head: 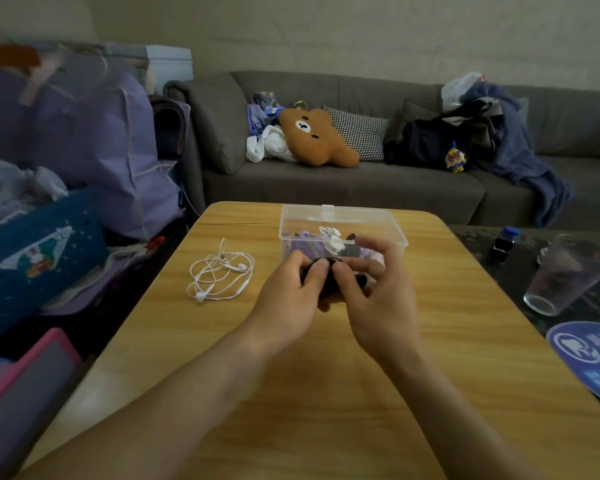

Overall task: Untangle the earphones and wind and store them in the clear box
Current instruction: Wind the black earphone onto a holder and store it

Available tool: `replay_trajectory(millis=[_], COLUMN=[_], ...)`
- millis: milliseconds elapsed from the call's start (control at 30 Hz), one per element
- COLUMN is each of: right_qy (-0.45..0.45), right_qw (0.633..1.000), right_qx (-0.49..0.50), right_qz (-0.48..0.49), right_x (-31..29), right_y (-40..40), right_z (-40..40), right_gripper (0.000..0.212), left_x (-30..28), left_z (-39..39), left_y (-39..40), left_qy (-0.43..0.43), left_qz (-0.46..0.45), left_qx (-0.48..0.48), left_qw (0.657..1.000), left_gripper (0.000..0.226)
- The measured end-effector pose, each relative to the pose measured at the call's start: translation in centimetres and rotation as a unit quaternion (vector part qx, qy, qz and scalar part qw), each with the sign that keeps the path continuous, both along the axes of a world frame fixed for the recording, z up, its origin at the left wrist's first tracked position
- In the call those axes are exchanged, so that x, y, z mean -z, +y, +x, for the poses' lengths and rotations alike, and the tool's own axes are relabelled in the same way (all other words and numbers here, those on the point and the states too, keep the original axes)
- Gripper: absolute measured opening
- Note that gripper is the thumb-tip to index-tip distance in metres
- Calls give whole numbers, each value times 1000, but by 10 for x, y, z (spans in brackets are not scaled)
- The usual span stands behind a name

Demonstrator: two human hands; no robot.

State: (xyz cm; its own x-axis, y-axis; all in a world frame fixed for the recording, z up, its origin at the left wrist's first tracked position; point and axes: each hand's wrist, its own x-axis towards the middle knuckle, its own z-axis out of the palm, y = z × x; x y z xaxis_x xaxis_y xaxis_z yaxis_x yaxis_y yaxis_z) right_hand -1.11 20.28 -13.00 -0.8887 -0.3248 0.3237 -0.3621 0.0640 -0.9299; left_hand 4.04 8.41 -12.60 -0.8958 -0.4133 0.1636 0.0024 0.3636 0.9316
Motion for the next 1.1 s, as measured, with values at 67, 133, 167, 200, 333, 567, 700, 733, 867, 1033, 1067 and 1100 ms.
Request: replay_trajectory(millis=[67,133,167,200,333,567,700,733,867,1033,1067,1100], right_qy=[20,28,24,16,-21,-110,-172,-176,-113,-90,-105,-125], right_qw=[999,998,998,999,997,984,959,955,969,966,963,959], right_qx=[-31,-50,-50,-44,-31,-27,-55,-64,-67,-43,-34,-23], right_qz=[16,27,15,-5,-73,-138,-221,-231,-211,-239,-246,-254], right_x=[-4,-7,-7,-7,-9,-1,2,3,3,2,2,2], right_y=[4,6,6,5,4,5,2,2,1,2,1,1], right_z=[-2,-1,0,2,4,5,9,10,15,19,21,24], right_gripper=[25,24,25,26,26,22,23,24,23,20,19,20], left_x=[-1,-1,-1,-2,-4,-1,-7,-9,-11,-16,-17,-18], left_z=[0,2,2,3,4,5,8,9,13,16,17,18], left_y=[-1,-3,-3,-3,0,7,10,10,9,7,6,4], left_qy=[3,8,12,13,18,28,42,45,55,49,39,29], left_qz=[16,20,17,12,22,-3,-1,-3,57,114,107,93], left_qx=[-4,-4,-3,-4,-8,-38,-28,-27,-27,6,22,38], left_qw=[1000,1000,1000,1000,1000,999,999,999,996,992,993,995], left_gripper=[27,28,28,27,27,23,23,23,24,23,23,22])
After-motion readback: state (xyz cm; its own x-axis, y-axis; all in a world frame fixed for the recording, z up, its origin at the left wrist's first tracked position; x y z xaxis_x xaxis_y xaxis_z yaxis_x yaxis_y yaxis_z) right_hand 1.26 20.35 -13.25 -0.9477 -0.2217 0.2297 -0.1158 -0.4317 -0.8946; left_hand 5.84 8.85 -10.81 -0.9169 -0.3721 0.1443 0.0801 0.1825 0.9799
